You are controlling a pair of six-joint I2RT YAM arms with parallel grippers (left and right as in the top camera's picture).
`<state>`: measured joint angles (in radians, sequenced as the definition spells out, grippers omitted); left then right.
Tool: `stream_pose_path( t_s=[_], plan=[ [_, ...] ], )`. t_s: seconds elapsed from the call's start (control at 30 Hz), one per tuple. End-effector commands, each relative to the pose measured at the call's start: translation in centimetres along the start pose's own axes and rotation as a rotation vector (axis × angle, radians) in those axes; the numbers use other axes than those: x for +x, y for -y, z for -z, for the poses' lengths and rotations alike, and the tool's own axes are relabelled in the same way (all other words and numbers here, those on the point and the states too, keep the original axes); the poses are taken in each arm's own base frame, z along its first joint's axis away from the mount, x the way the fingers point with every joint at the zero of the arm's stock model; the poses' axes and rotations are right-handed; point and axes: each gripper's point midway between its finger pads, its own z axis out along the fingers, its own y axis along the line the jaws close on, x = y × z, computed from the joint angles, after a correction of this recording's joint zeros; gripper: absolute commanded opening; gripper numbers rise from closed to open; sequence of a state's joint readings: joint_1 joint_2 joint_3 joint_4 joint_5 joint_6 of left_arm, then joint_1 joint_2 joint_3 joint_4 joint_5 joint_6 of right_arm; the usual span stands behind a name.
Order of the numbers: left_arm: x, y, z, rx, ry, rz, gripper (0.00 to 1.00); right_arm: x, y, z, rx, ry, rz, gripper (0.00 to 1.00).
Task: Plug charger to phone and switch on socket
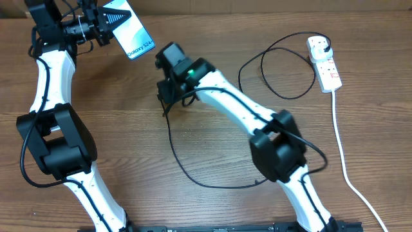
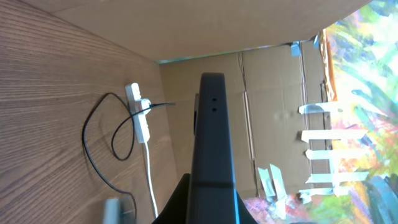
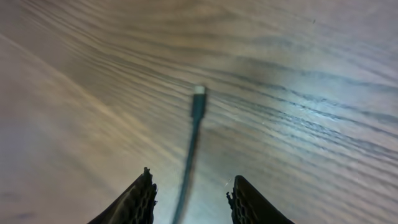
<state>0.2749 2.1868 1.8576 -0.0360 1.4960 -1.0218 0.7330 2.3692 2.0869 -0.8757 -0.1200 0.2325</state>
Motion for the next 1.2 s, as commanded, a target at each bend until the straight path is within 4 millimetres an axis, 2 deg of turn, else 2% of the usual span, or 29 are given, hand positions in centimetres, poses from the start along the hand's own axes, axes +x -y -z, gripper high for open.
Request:
stream_pose_path(
  t_s=[0.0, 0.2, 0.5, 0.67, 0.73, 0.97, 1.03, 1.1, 1.13, 1.17],
  plan=[
    [0.5, 1.2, -0.5, 0.018, -0.034, -0.050, 0.04, 0.5, 1.1, -2.3, 0.073, -0.007, 0.056, 0.37],
    [0.9, 1.3, -1.3, 0.021, -0.049, -0.050, 0.04, 0.6, 0.4, -4.1, 0.063, 0.006, 0.084, 0.38],
    [1.2, 1.4, -2.1, 0.025, -0.066, -0.050, 0.04, -0.2, -0.4, -4.8, 0.045, 0.051, 0.115, 0.39],
    [1.2, 1.4, -2.1, 0.025, -0.066, -0.050, 0.04, 0.9, -0.5, -6.7, 0.047, 0.025, 0.123, 0.39],
    [1.2, 1.4, -2.1, 0.025, -0.066, -0.050, 0.04, 1.6, -0.3, -7.6, 0.052, 0.003, 0.124, 0.34],
    [1.3, 1.4, -2.1, 0.029, -0.072, -0.050, 0.04, 1.8, -0.2, -7.9, 0.054, -0.002, 0.122, 0.32],
    [1.4, 1.4, -2.1, 0.030, -0.073, -0.050, 0.04, 2.3, -0.1, -8.0, 0.058, -0.019, 0.121, 0.26],
    [1.4, 1.4, -2.1, 0.030, -0.074, -0.050, 0.04, 2.9, 0.2, -8.0, 0.066, -0.046, 0.119, 0.08],
    [1.4, 1.4, -2.1, 0.030, -0.073, -0.049, 0.04, 3.2, 0.3, -7.9, 0.070, -0.058, 0.118, 0.04],
    [1.4, 1.4, -2.1, 0.030, -0.074, -0.049, 0.04, 3.5, 0.4, -7.9, 0.074, -0.072, 0.116, 0.04]
  ],
)
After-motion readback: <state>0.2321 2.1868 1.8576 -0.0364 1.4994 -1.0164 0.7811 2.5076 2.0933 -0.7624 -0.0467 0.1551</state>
